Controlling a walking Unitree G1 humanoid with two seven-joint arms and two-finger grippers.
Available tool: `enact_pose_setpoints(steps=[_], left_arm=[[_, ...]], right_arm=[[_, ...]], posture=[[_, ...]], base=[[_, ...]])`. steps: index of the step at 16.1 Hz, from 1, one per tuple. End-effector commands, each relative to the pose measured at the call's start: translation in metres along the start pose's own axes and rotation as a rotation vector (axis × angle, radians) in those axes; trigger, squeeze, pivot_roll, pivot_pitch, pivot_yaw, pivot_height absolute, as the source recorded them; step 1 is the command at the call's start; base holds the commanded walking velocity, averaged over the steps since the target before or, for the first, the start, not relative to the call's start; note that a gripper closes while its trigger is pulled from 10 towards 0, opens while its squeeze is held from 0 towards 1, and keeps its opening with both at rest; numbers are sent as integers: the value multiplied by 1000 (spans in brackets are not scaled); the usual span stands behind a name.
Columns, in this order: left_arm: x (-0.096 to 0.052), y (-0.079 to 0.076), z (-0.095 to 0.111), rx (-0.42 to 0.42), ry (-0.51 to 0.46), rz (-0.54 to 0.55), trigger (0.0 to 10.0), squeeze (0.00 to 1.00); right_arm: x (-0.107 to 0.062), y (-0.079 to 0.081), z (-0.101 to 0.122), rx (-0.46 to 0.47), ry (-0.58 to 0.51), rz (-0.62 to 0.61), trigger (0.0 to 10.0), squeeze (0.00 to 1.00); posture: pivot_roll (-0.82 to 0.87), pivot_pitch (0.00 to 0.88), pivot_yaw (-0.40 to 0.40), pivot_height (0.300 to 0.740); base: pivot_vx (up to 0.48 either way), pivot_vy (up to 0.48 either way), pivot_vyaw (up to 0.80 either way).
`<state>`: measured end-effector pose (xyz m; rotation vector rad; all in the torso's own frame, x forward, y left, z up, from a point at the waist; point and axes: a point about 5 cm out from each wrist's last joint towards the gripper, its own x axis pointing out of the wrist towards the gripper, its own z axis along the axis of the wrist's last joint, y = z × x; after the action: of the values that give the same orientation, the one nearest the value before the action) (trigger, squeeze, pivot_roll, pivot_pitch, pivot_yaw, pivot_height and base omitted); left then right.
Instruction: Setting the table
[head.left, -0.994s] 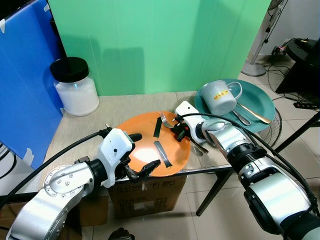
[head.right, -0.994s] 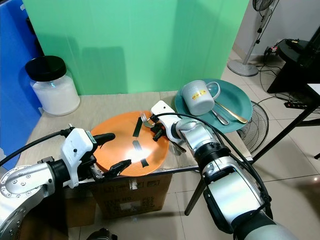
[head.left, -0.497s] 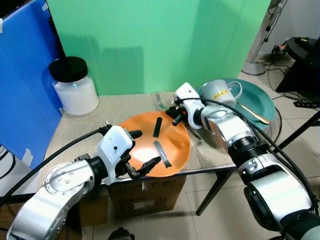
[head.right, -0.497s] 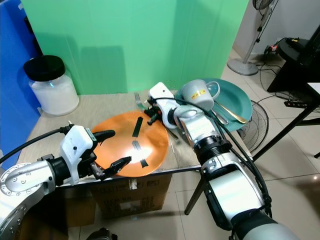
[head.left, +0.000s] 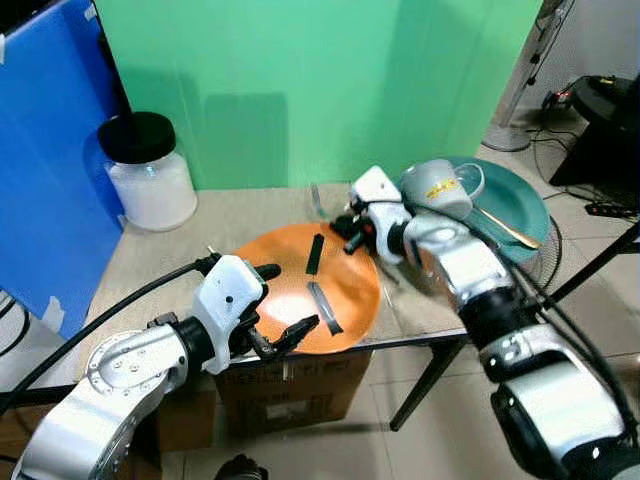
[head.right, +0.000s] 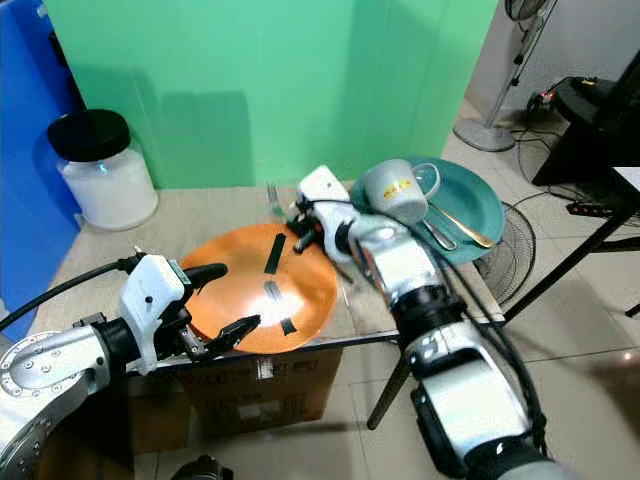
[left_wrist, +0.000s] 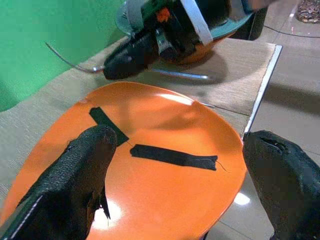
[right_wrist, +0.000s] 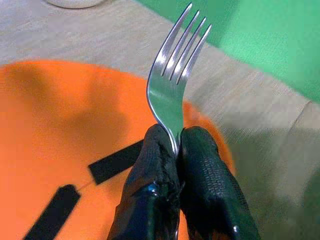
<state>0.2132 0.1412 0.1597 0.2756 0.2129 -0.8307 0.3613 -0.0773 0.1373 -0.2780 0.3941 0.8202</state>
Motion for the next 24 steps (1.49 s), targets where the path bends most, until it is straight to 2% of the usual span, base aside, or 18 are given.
enact_pose_setpoints(steps=[1, 4, 6, 8, 10, 12, 14, 15, 16, 17, 20, 24], left_arm=[[-1, -1, 5, 20, -19, 8, 10000, 0], [-1, 0, 8, 15, -50, 48, 10000, 0], [-2, 3, 10, -34, -106, 145, 10000, 0], [-2, 10, 20, -105, -202, 275, 10000, 0], [-2, 10, 25, -110, -235, 321, 10000, 0], [-2, 7, 29, -121, -260, 352, 10000, 0], [-1, 3, 31, -142, -277, 364, 10000, 0], [0, 1, 32, -149, -277, 375, 10000, 0], [1, -1, 32, -151, -274, 380, 10000, 0], [2, -2, 32, -142, -270, 386, 10000, 0], [7, -2, 31, -141, -257, 396, 10000, 0], [13, 2, 32, -124, -252, 427, 10000, 0]], right_arm=[[2, 8, 9, -13, -35, 11, 0, 0], [-8, 5, 29, 27, -172, -35, 0, 0], [-39, 2, 50, 81, -368, -65, 0, 0], [-79, -1, 59, 168, -532, -128, 0, 0], [-102, -1, 57, 230, -617, -196, 0, 0], [-125, 6, 50, 295, -684, -258, 0, 0], [-138, 16, 41, 327, -701, -301, 0, 0], [-144, 23, 32, 308, -672, -349, 0, 0], [-148, 29, 27, 306, -641, -407, 6784, 0], [-148, 30, 27, 312, -645, -435, 10000, 0], [-151, 36, 27, 279, -656, -493, 10000, 0], [-150, 41, 23, 314, -648, -510, 10000, 0]], posture=[[203, 0, -62, 740], [208, 0, -68, 740], [205, 0, -67, 740], [203, 0, -66, 740], [209, 0, -68, 740], [205, 0, -66, 740], [195, 0, -58, 740], [186, 0, -50, 740], [183, 0, -46, 740], [178, 0, -41, 740], [176, 0, -37, 740], [168, 0, -36, 740]], base=[[0, 0, 0], [0, 0, 0], [0, 0, 0], [0, 0, 0], [0, 0, 0], [0, 0, 0], [0, 0, 0], [0, 0, 0], [0, 0, 0], [0, 0, 0], [0, 0, 0], [0, 0, -800]])
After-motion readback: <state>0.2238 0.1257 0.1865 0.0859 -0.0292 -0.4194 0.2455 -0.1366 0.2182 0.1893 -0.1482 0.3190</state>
